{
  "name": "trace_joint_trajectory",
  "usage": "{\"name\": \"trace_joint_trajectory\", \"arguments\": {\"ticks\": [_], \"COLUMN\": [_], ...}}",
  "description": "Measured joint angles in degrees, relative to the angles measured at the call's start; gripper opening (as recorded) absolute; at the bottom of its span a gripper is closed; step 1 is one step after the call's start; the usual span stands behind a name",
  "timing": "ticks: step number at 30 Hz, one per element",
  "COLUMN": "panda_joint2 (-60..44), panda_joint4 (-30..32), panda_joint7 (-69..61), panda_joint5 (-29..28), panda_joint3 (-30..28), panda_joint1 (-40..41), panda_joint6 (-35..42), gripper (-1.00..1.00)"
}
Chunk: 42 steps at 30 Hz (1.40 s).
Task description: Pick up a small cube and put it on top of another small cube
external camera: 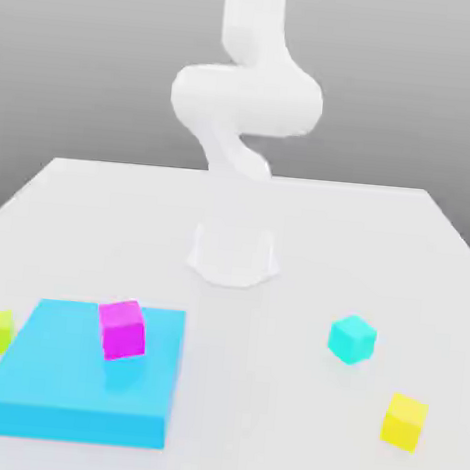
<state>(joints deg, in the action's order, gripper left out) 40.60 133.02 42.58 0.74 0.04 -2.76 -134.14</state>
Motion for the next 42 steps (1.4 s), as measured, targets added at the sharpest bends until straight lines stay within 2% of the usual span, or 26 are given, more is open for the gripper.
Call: {"name": "trace_joint_trajectory", "arguments": {"ticks": [8, 16, 24, 30, 31, 37, 42], "panda_joint2": [-16.98, -33.58, -50.26, -62.72, -64.01, -64.65, -56.91], "panda_joint4": [4.02, 7.97, 11.93, 10.59, 10.33, 10.2, 11.84], "panda_joint7": [-10.39, -19.35, -23.74, -21.84, -21.65, -21.43, -23.22], "panda_joint5": [2.21, 2.65, -3.25, -7.81, -8.08, -8.34, -5.99], "panda_joint3": [1.21, 4.86, 7.26, 4.62, 4.27, 4.1, 5.86], "panda_joint1": [-8.26, -14.19, -20.51, -23.62, -23.91, -24.06, -22.82], "panda_joint6": [-7.62, -15.12, -22.65, -31.46, -32.49, -32.94, -26.86], "gripper": [0.0, 0.0, 0.0, 0.0, -1.0, -1.0, -1.0]}}
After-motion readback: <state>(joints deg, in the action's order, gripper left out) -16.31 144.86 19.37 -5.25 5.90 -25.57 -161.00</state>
